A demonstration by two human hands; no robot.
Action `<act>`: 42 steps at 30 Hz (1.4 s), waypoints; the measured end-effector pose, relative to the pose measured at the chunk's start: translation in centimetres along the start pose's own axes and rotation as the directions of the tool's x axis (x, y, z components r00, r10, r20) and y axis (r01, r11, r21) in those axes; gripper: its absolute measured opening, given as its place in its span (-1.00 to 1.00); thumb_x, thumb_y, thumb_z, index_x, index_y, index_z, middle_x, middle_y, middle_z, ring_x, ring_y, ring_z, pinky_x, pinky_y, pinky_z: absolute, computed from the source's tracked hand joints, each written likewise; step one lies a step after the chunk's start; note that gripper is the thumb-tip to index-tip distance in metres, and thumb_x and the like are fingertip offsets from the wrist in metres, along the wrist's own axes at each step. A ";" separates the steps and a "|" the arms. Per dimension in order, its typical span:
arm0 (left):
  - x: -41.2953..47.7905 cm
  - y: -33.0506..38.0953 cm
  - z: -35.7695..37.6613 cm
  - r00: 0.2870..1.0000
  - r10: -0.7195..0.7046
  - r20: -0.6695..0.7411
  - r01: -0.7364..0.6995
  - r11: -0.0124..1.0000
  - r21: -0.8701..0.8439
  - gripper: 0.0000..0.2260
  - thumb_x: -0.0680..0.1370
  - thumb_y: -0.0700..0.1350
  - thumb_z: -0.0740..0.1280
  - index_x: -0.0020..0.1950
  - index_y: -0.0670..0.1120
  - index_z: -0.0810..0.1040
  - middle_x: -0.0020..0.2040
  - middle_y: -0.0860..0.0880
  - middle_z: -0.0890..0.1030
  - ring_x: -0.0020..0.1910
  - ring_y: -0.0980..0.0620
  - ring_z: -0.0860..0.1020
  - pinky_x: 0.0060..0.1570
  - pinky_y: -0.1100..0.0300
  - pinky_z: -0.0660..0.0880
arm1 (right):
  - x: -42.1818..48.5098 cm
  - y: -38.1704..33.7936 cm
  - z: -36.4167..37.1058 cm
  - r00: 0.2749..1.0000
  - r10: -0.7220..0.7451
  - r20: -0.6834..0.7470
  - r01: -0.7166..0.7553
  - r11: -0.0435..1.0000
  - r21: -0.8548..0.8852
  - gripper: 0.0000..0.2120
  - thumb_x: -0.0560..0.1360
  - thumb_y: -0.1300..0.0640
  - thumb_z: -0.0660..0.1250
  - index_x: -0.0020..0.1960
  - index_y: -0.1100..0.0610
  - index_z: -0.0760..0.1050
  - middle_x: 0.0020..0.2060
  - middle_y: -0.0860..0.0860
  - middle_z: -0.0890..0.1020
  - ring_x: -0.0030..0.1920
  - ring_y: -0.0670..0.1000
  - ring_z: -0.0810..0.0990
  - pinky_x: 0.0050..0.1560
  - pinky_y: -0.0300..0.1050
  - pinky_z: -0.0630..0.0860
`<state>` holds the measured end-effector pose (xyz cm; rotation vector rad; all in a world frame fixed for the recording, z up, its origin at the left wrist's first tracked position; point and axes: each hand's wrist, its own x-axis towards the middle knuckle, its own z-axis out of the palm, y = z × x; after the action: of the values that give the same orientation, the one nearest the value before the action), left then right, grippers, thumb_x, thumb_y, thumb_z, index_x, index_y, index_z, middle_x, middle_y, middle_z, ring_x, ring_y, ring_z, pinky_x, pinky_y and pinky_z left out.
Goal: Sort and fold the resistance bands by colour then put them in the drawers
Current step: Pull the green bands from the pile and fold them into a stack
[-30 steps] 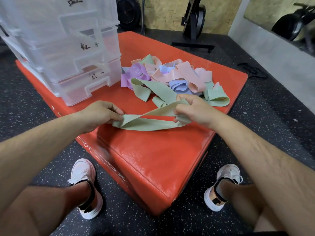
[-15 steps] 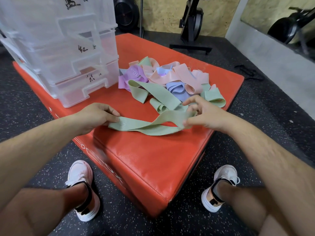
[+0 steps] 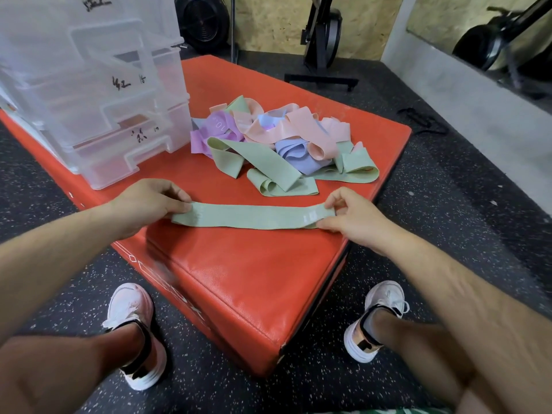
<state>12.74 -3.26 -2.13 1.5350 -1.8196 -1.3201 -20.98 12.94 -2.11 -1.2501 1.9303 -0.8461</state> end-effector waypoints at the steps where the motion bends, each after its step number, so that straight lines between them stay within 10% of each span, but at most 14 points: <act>1: -0.1 0.0 0.0 1.000 0.011 -0.020 -0.011 1.000 0.023 -0.86 0.44 -0.32 0.49 -0.04 -0.20 0.62 -0.16 -0.10 0.63 -0.27 0.05 0.54 -0.36 0.42 0.50 | 0.1 0.0 0.0 0.999 0.036 0.016 -0.037 0.996 0.076 -0.70 0.37 0.15 0.55 0.01 0.04 0.51 -0.02 0.00 0.65 -0.11 0.02 0.65 -0.02 -0.02 0.60; 4: -0.6 -0.1 0.1 0.996 0.058 -0.062 -0.052 0.993 0.105 -0.86 0.44 -0.29 0.50 -0.04 -0.16 0.63 -0.16 -0.08 0.62 -0.30 0.06 0.51 -0.38 0.42 0.47 | 0.2 -0.2 0.3 0.998 0.056 0.002 -0.055 0.974 0.218 -0.81 0.43 0.16 0.49 0.01 0.09 0.56 -0.01 -0.01 0.64 -0.01 0.01 0.65 0.10 0.01 0.64; 15: -1.7 -0.4 0.5 0.965 0.216 -0.149 -0.150 0.919 0.363 -0.90 0.43 -0.11 0.55 -0.14 -0.04 0.65 -0.14 -0.08 0.65 -0.25 0.06 0.52 -0.32 0.33 0.38 | 0.4 1.1 0.8 0.970 -0.112 -0.215 0.047 0.956 -0.289 -0.95 0.58 0.12 0.36 -0.05 -0.01 0.57 -0.15 0.00 0.62 -0.12 0.01 0.59 -0.19 -0.17 0.45; 26: -1.2 -1.5 0.9 0.895 0.446 -0.024 -0.347 0.728 0.591 -0.90 0.48 -0.20 0.47 -0.17 -0.09 0.57 -0.17 -0.04 0.51 -0.18 0.01 0.45 -0.24 0.23 0.26 | -0.1 2.2 1.6 0.900 -0.414 -0.134 0.231 0.716 -0.659 -0.90 0.64 0.12 0.25 0.05 0.09 0.54 0.05 -0.06 0.44 0.05 0.03 0.41 0.07 -0.01 0.47; 33: -1.2 -0.8 1.3 0.852 0.522 0.037 -0.369 0.550 0.749 -0.95 0.46 -0.14 0.36 -0.17 0.01 0.54 -0.21 0.07 0.47 -0.14 -0.08 0.49 -0.15 0.01 0.52 | -0.3 -0.5 1.8 0.916 -0.387 -0.104 0.186 0.639 -0.746 -0.83 0.61 0.05 0.22 0.14 0.05 0.52 0.13 -0.01 0.48 0.15 0.10 0.42 0.07 0.08 0.49; 42: 2.2 5.6 5.7 0.766 0.635 0.095 -0.558 0.584 0.590 -0.88 0.48 -0.11 0.35 0.01 -0.05 0.58 -0.08 0.04 0.57 -0.07 -0.06 0.54 -0.08 -0.04 0.54 | 4.3 -8.5 4.7 0.873 -0.487 -0.013 0.343 0.634 -0.694 -0.83 0.61 0.07 0.24 0.13 0.02 0.57 0.15 0.01 0.45 0.23 0.12 0.36 0.12 0.05 0.46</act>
<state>4.65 -3.37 -0.59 1.0094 -2.4923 -0.3178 -14.35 5.39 1.28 -2.1986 2.2430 -0.4799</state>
